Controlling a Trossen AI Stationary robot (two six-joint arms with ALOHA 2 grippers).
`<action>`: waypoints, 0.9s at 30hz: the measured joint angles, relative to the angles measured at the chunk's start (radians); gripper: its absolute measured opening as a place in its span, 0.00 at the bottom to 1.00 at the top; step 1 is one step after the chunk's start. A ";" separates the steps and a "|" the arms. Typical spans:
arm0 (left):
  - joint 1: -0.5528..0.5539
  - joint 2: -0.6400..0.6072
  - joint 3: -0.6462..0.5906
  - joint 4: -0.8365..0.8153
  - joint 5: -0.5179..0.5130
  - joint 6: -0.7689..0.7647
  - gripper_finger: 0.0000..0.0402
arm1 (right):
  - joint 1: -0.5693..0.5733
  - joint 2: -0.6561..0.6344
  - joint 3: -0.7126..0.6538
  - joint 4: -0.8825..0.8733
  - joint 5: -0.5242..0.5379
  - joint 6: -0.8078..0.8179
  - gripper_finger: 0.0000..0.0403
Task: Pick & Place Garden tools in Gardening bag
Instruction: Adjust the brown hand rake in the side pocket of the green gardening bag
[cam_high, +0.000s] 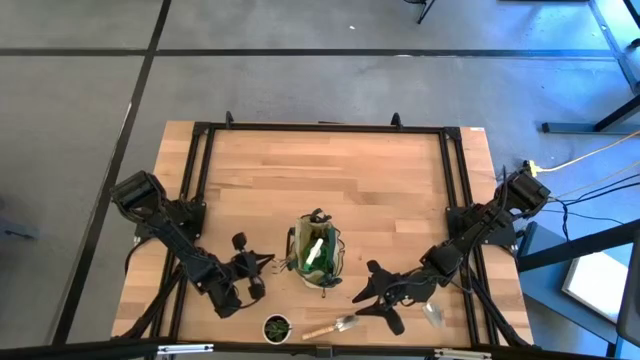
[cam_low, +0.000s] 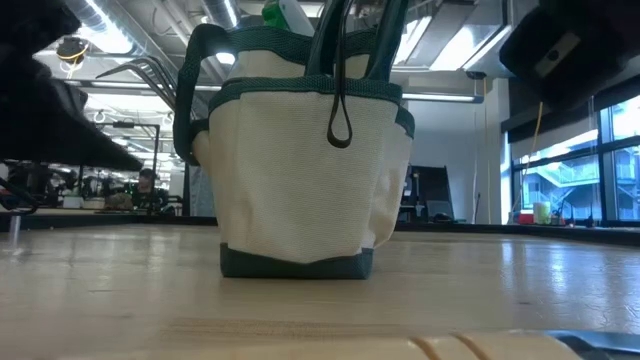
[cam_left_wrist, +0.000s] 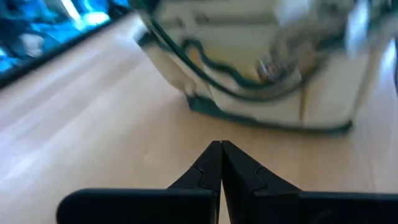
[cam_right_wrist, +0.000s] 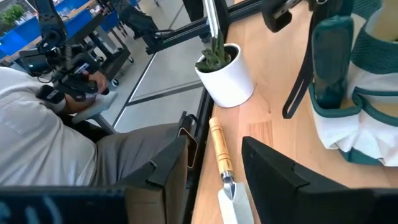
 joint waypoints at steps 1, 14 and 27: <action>-0.004 0.000 0.000 0.001 -0.031 -0.014 0.00 | 0.000 0.000 0.000 0.002 0.000 0.000 0.39; -0.017 0.000 0.000 0.130 0.073 0.200 0.01 | 0.000 0.000 0.000 0.006 0.001 0.000 0.39; -0.014 0.091 0.000 0.392 0.038 0.192 0.14 | -0.005 0.000 0.000 0.006 0.003 -0.011 0.39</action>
